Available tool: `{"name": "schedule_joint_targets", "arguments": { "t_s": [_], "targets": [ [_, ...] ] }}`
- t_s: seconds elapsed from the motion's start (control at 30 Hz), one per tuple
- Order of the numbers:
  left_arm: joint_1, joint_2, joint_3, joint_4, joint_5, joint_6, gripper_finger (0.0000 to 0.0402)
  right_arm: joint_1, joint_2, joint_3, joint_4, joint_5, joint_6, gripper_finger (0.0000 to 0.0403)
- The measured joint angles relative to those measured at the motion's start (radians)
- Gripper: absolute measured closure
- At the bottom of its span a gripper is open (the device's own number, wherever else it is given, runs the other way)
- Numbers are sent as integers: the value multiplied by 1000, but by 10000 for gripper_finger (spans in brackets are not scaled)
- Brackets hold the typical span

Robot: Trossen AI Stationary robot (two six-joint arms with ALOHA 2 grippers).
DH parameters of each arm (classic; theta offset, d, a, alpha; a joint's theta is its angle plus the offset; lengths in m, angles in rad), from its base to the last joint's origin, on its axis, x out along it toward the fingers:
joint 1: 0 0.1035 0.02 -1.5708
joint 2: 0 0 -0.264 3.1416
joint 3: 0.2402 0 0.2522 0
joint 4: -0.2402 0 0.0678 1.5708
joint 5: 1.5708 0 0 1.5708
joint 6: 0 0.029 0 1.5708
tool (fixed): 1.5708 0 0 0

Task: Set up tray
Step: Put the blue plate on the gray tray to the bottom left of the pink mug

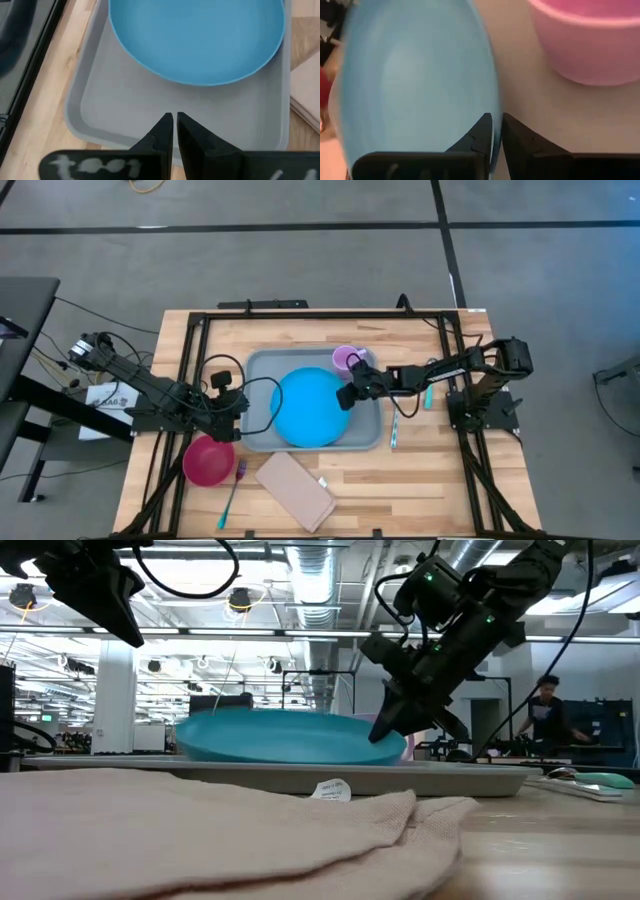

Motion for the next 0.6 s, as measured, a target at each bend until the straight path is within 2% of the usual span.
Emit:
{"name": "schedule_joint_targets", "arguments": {
  "t_s": [0.23, 0.6],
  "targets": [
    [0, 0, 0, 0, 0, 0, 388, 0, 0, 0, 2, -3, -36, 334],
    [0, 0, 0, 0, 0, -1, 388, 0, -1, 0, -12, -51, -50, 308]
  ]
}}
